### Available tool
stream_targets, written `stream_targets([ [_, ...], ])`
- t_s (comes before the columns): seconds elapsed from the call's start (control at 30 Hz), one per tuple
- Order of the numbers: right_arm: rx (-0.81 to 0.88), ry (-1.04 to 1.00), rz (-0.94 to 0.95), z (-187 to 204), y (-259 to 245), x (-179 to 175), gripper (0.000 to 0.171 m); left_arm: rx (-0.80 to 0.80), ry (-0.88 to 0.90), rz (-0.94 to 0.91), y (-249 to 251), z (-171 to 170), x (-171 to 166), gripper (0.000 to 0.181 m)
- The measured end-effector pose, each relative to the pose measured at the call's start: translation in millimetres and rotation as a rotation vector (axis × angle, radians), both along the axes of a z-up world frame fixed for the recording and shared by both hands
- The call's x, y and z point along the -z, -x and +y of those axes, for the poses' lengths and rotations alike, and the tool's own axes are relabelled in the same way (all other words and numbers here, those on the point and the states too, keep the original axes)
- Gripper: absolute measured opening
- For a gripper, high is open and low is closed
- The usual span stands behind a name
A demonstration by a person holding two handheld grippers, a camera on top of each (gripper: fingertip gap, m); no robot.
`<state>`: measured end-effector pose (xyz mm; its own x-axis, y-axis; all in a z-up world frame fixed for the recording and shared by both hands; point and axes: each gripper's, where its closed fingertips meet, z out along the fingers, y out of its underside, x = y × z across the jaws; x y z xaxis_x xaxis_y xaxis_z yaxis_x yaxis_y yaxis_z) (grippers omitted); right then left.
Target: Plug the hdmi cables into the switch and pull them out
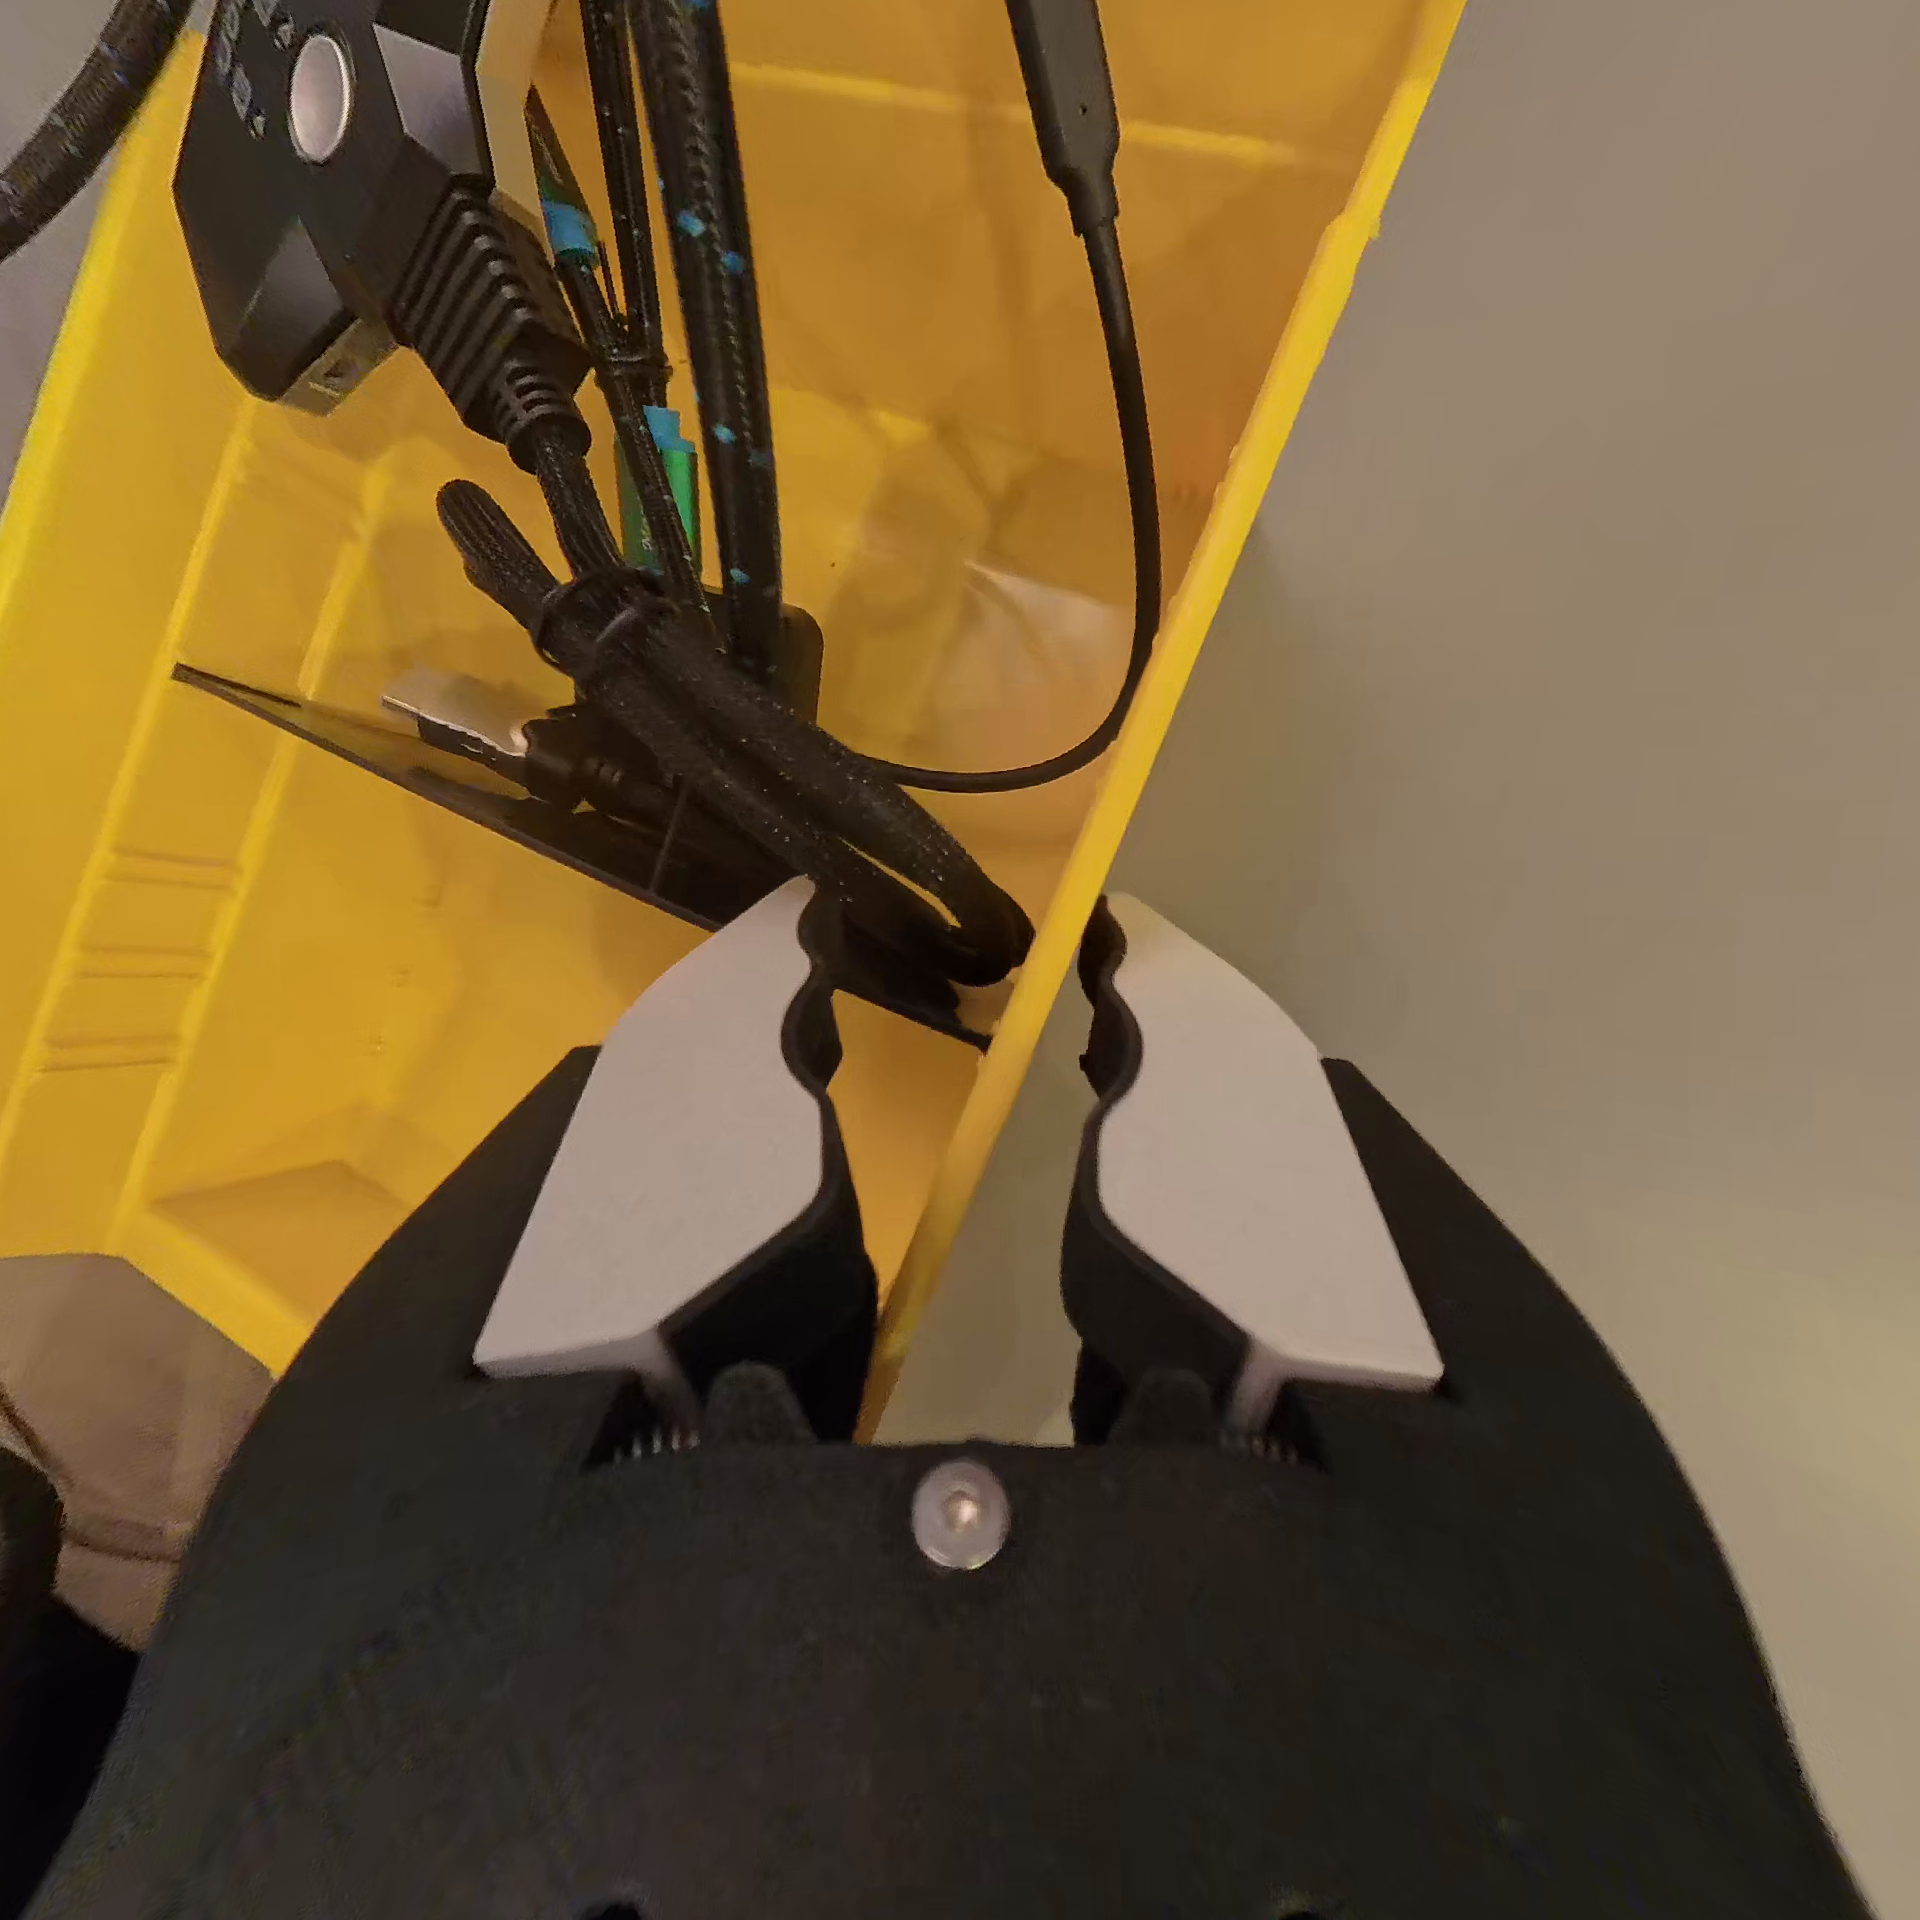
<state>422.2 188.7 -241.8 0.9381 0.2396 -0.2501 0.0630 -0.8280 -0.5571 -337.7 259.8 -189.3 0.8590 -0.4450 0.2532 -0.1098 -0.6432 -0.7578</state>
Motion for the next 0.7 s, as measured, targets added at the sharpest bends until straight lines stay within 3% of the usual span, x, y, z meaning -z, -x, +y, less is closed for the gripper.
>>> stream_targets([
  [0.03,-0.005,0.003,0.012,0,6,1,0.045,-0.003,-0.014,-0.025,-1,0,-6,0.059],
  [0.17,-0.03,0.023,0.029,2,28,7,0.051,0.07,-0.076,-0.073,-21,-4,-27,0.061],
  [0.33,-0.043,0.014,0.079,2,57,9,0.06,0.165,-0.026,0.096,-48,-11,-12,0.063],
  [0.6,-0.101,-0.01,0.213,-8,108,1,0.083,0.061,0.082,0.509,-39,6,50,0.023],
  [0.7,-0.119,-0.02,0.248,-14,124,-1,0.091,0.0,0.068,0.407,-43,16,47,0.007],
])
